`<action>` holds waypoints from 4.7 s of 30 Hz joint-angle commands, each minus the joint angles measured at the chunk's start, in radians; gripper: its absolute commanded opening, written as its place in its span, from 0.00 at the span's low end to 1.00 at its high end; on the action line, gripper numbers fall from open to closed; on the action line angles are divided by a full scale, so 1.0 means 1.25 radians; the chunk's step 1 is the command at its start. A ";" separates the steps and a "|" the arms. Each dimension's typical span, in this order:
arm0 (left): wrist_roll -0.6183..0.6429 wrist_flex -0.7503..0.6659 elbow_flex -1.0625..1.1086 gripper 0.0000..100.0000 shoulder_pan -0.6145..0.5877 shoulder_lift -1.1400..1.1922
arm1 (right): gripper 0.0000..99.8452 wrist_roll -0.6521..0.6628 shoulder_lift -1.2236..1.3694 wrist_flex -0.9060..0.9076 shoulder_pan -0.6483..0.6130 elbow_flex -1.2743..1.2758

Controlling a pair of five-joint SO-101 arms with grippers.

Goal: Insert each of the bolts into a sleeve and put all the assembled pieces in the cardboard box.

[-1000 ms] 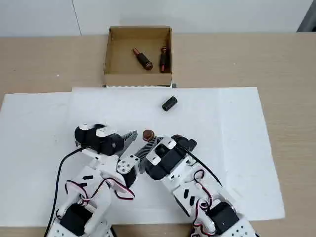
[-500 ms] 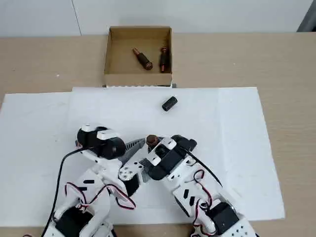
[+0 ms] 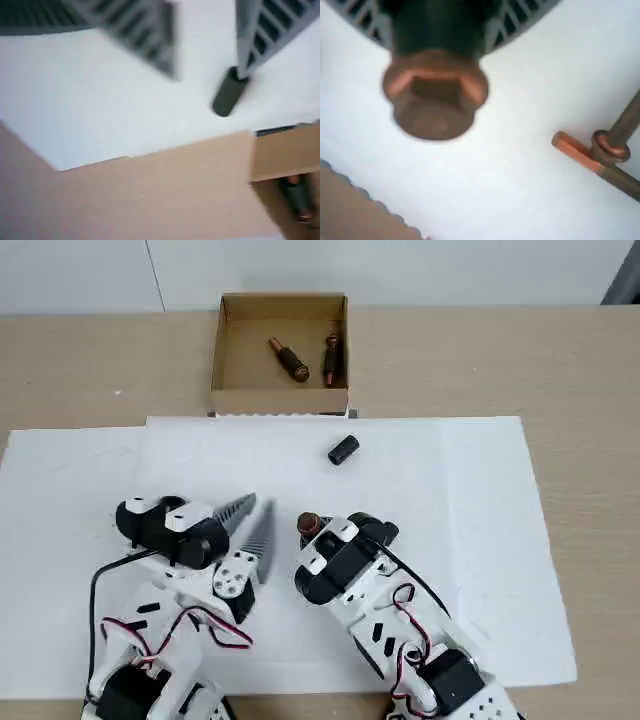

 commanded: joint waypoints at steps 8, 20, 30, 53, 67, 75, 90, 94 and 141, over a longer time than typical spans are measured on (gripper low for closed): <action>-0.144 0.000 0.164 0.01 -0.209 -0.010 | 0.00 -0.114 -0.004 0.018 0.206 -0.042; -0.145 -0.001 0.276 0.01 -0.273 -0.010 | 0.00 -0.178 0.003 0.283 0.306 -0.243; -0.144 -0.001 0.276 0.01 -0.274 -0.010 | 0.00 -0.212 0.422 0.277 0.310 -0.560; -0.150 0.000 0.276 0.01 -0.273 -0.010 | 0.00 -0.114 1.460 0.143 0.306 -1.381; -0.147 0.000 0.276 0.01 -0.273 -0.010 | 0.00 0.068 1.885 -0.063 0.293 -1.734; -0.147 0.000 0.276 0.01 -0.273 -0.010 | 0.00 0.223 1.976 -0.181 0.234 -1.749; -0.146 0.000 0.276 0.01 -0.274 -0.010 | 0.14 0.270 2.024 -0.131 0.198 -1.749; -0.146 0.000 0.276 0.01 -0.274 -0.010 | 0.14 0.270 2.019 -0.128 0.197 -1.752; -0.145 0.000 0.276 0.01 -0.274 -0.010 | 0.00 -0.372 1.413 0.801 0.198 -1.588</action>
